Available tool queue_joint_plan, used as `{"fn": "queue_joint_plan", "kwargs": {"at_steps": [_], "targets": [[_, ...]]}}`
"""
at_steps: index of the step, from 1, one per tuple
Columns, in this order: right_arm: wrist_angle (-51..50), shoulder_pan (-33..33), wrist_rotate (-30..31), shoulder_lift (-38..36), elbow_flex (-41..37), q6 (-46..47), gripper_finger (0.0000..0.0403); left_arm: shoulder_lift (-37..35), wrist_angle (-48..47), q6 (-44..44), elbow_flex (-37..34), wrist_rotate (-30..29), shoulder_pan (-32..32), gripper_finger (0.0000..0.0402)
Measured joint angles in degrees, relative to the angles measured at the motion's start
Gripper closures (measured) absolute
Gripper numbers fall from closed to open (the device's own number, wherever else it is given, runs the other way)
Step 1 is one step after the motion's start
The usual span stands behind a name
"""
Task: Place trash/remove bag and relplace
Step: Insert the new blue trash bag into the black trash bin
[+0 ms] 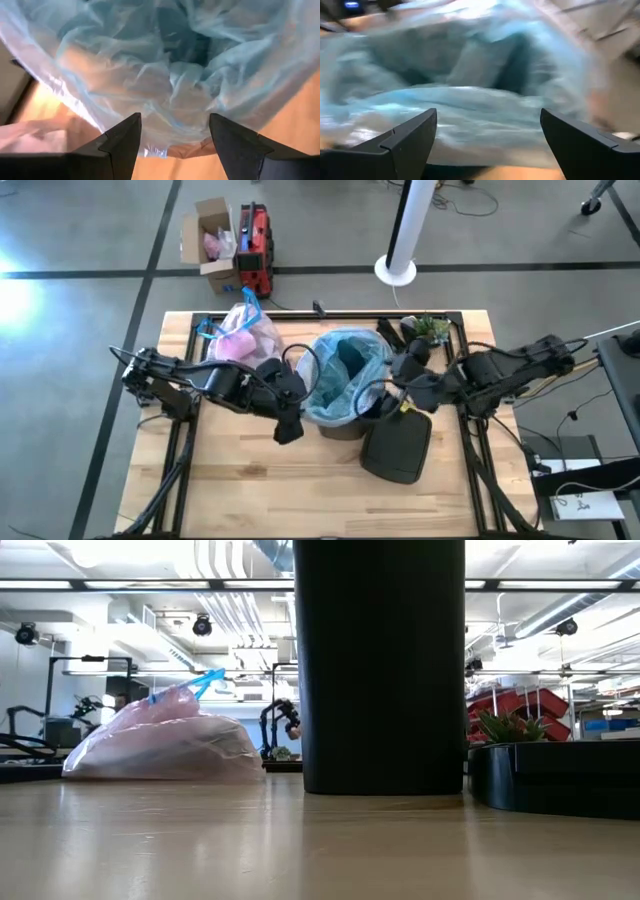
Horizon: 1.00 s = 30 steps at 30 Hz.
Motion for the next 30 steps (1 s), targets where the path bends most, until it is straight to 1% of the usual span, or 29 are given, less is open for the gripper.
{"fn": "queue_joint_plan", "kwargs": {"at_steps": [2, 4, 8, 12, 16, 17, 19, 23, 26, 30], "targets": [[2.04, -0.03, -3.31, 1.64, 0.0, 0.07, 0.0062, -0.01, 0.53, -0.23, -1.14, -1.72, 0.28, 0.0182], [3.03, -0.01, -4.99, 3.25, 0.14, 0.41, 0.0062, 0.01, 1.95, -0.31, -2.54, -2.4, 0.4, 0.0182], [1.27, 0.65, -6.87, 5.21, 3.16, 1.56, 0.0062, 0.13, 4.9, -0.44, -5.68, -4.15, 0.35, 0.0182], [-0.44, 1.63, -9.79, 5.52, 6.78, -0.8, 0.0062, 0.11, 7.2, 0.05, -8.61, -5.4, 0.33, 0.0182], [-0.51, 1.56, -17.44, 5.21, 9.34, -4.92, 0.0064, 0.13, 8.03, 0.24, -10.95, -7.58, 0.34, 0.0182], [-0.47, 1.58, -18.46, 5.19, 9.64, -6.58, 0.0066, 0.11, 8.77, 0.22, -11.55, -7.76, 0.37, 0.0182], [-0.69, 1.48, -18.39, 5.75, 9.88, -10.7, 0.0074, -0.02, 10.63, 0.23, -12.79, -7.78, 0.39, 0.0182], [-3.51, 0.72, -11.32, 8.59, 10.61, -17.48, 0.009, -0.04, 12.81, -0.49, -13.75, -7.67, 0.28, 0.0182], [-5.26, 0.57, -7.52, 10.33, 11.41, -22.17, 0.0102, -0.04, 13.07, -1.89, -13.81, -7.59, 0.04, 0.0182], [-7.02, 0.21, -6.99, 12.6, 13.29, -25.33, 0.0132, -0.07, 13.18, -2.17, -13.81, -7.56, 0.02, 0.0182]]}}
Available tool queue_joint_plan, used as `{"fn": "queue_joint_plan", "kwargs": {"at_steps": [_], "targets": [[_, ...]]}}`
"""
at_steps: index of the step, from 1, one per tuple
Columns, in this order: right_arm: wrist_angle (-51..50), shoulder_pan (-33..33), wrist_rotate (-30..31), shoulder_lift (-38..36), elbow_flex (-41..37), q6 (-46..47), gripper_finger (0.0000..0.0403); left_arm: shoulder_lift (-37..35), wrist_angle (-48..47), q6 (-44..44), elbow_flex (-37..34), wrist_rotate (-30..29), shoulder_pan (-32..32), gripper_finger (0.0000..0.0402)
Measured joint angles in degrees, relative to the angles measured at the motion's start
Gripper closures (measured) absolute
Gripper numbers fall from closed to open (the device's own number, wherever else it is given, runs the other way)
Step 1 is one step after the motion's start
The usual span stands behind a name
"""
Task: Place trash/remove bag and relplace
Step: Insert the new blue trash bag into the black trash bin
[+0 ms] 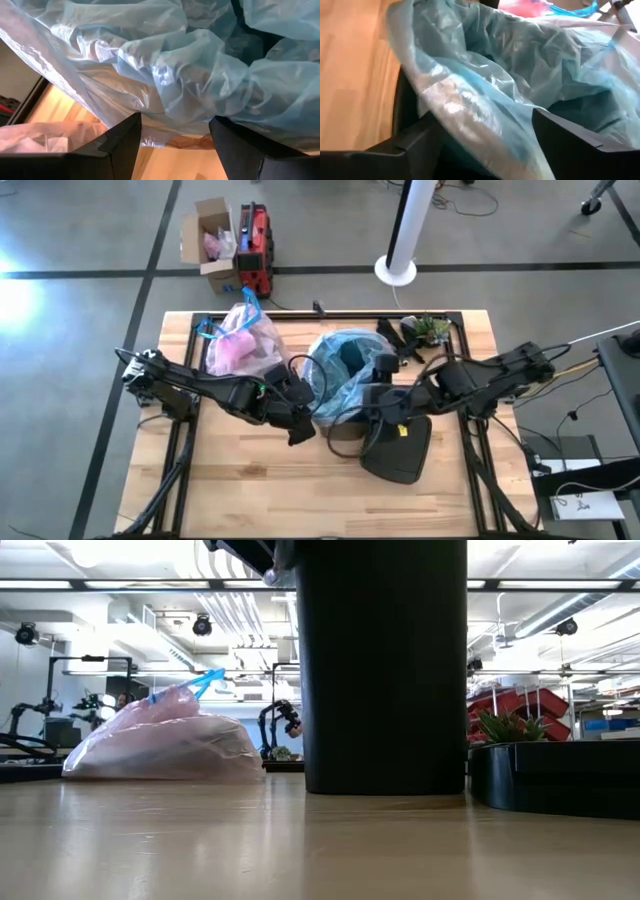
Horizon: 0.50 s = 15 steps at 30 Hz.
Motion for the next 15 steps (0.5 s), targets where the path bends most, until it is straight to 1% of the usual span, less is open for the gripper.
{"fn": "queue_joint_plan", "kwargs": {"at_steps": [2, 4, 9, 11, 12, 13, 15], "targets": [[-0.65, -0.09, -1.16, 0.43, 1.74, 0.04, 0.0161, -0.04, 0.0, -0.13, 0.0, 0.0, 0.0, 0.0182], [-1.17, 0.01, -2.95, 0.14, 3.49, 0.96, 0.0198, -0.07, -0.02, -0.52, 0.0, 0.0, 0.0, 0.0182], [-8.18, -0.02, -7.15, -0.58, 6.26, 5.75, 0.0314, -0.15, -0.02, -0.66, 0.0, -1.08, 0.0, 0.0182], [-10.49, -0.02, -7.41, -1.21, 6.7, 7.24, 0.0365, -0.15, 0.2, -0.39, 0.0, -1.65, 0.0, 0.0182], [-11.28, 0.0, -7.4, -1.47, 6.73, 7.4, 0.0383, -0.15, 0.75, 0.23, -0.02, -1.78, 0.01, 0.0182], [-12.0, 0.01, -7.34, -1.71, 6.7, 7.48, 0.0392, -0.15, 1.63, 0.94, -0.02, -1.87, 0.02, 0.0182], [-12.32, 0.02, -6.56, -1.81, 6.46, 7.78, 0.0387, -0.15, 3.19, 2.3, -0.02, -2.02, 0.02, 0.0182]]}}
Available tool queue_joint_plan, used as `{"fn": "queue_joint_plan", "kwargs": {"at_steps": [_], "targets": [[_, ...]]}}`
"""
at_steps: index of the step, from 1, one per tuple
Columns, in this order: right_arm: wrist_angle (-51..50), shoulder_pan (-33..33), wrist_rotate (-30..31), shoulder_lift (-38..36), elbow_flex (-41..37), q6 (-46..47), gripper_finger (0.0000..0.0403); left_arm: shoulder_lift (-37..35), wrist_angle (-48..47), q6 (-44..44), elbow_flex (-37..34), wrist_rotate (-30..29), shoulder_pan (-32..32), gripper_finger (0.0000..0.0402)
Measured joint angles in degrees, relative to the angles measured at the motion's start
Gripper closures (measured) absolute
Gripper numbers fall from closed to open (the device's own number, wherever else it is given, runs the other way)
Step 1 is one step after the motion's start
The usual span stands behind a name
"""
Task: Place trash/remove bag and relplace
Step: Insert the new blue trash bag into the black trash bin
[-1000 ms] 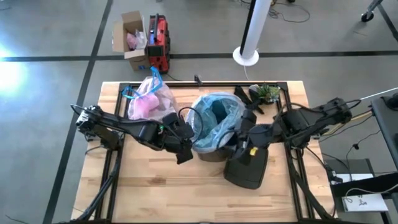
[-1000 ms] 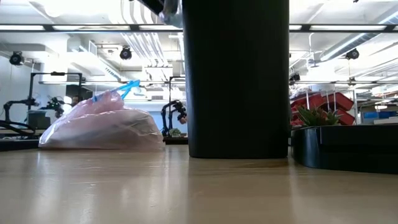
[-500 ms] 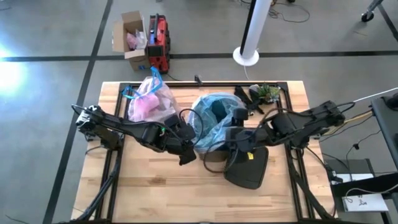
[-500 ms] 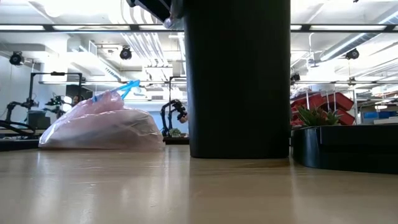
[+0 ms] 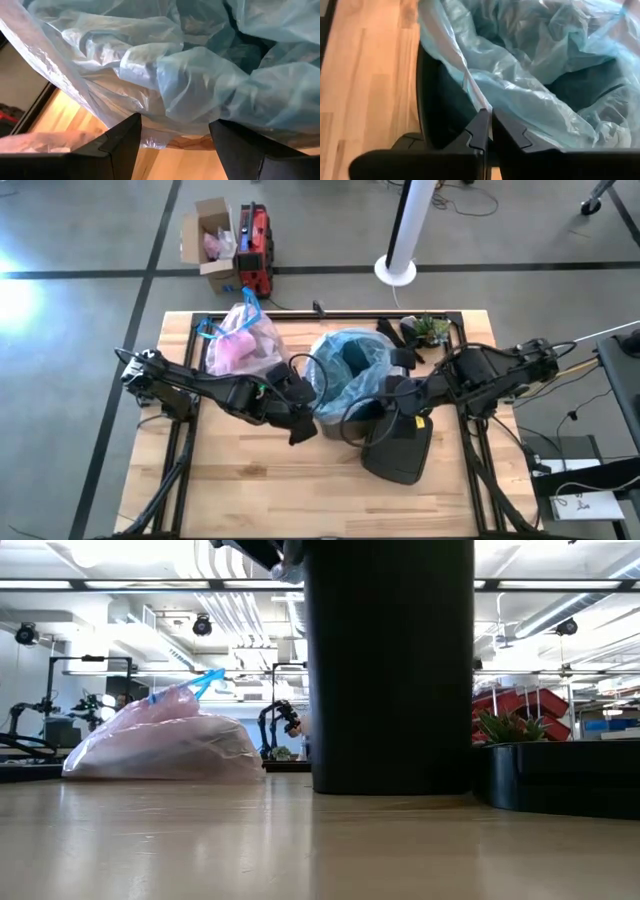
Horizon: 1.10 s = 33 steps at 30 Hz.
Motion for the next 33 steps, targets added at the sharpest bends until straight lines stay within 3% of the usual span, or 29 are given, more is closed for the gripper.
{"fn": "queue_joint_plan", "kwargs": {"at_steps": [16, 19, 24, 33], "targets": [[1.0, 0.0, 1.07, 1.79, -0.14, -5.22, 0.0259, 0.04, 5.73, 0.7, -2.82, -0.42, 0.02, 0.0182], [1.0, 0.21, 0.23, 1.28, -0.14, -3.66, 0.0284, -0.09, 5.82, -0.55, -2.84, 0.51, 0.02, 0.0182], [-0.51, 0.7, -1.92, -0.27, -0.14, -1.51, 0.0387, -0.62, 8.72, -0.79, -2.84, 0.57, 0.02, 0.0182], [-4.44, 6.29, -7.01, -4.32, -0.17, 5.04, 0.0399, -0.66, 11.38, -1.5, -2.84, 0.61, -0.07, 0.0182]]}}
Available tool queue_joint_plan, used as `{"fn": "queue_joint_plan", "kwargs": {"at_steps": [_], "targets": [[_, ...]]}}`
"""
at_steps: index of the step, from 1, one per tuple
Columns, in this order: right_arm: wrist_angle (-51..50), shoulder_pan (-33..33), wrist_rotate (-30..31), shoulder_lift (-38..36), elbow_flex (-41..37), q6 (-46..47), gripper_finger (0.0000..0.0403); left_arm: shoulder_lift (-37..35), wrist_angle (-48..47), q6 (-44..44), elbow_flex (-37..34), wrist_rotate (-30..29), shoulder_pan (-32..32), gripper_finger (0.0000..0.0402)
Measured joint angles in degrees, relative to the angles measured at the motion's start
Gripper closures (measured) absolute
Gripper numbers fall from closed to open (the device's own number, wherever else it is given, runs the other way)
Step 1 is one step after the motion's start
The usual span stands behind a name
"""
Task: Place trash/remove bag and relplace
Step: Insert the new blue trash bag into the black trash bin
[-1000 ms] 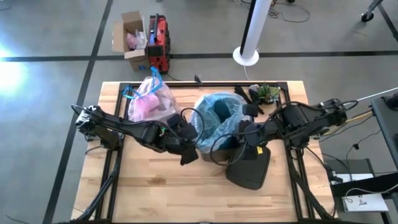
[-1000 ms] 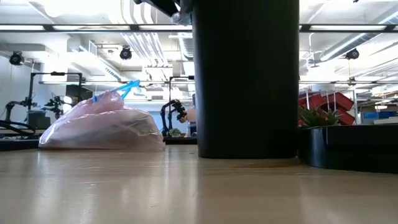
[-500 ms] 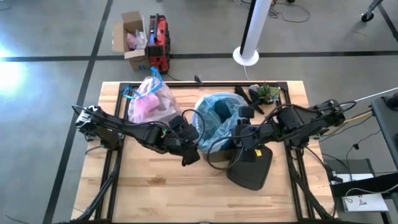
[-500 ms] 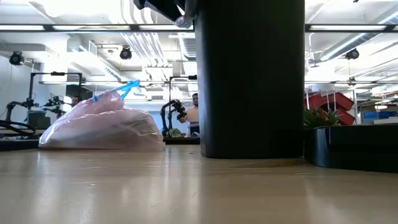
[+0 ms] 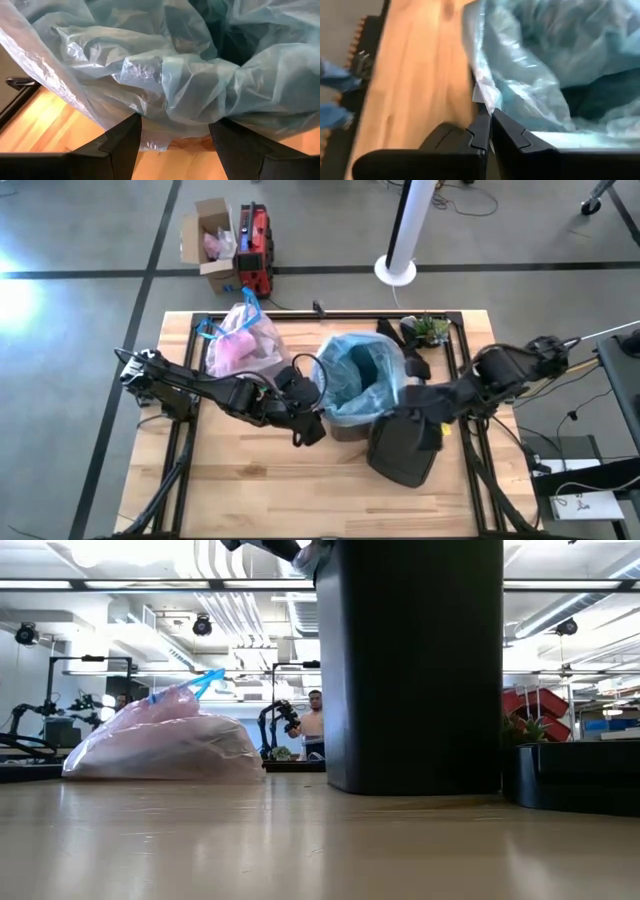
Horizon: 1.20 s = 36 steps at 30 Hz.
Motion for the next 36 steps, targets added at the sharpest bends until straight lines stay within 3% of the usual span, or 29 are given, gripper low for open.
{"fn": "queue_joint_plan", "kwargs": {"at_steps": [5, 17, 23, 32, 36], "targets": [[-7.41, 2.01, -1.17, -0.46, -1.65, 4.35, 0.0401, 0.0, 4.29, 1.64, -0.3, 0.0, 0.0, 0.0182], [-6.54, 3.11, 0.53, -3.99, -10.19, 10.72, 0.0385, -0.07, 6.41, 5.56, -1.25, 0.0, 0.02, 0.0182], [0.52, 3.1, 0.3, -7.65, -16.27, 16.65, 0.0295, -0.07, 7.97, 5.5, -4.17, 0.0, 0.0, 0.0182], [0.63, 3.1, -2.57, -13.56, -16.63, 26.55, 0.013, -0.07, 10.3, 7.52, -5.81, 0.34, 0.0, 0.0182], [-0.27, 3.1, 2.3, -15.59, -16.76, 26.45, 0.0082, -0.07, 11.28, 9.51, -5.81, 0.06, 0.0, 0.0182]]}}
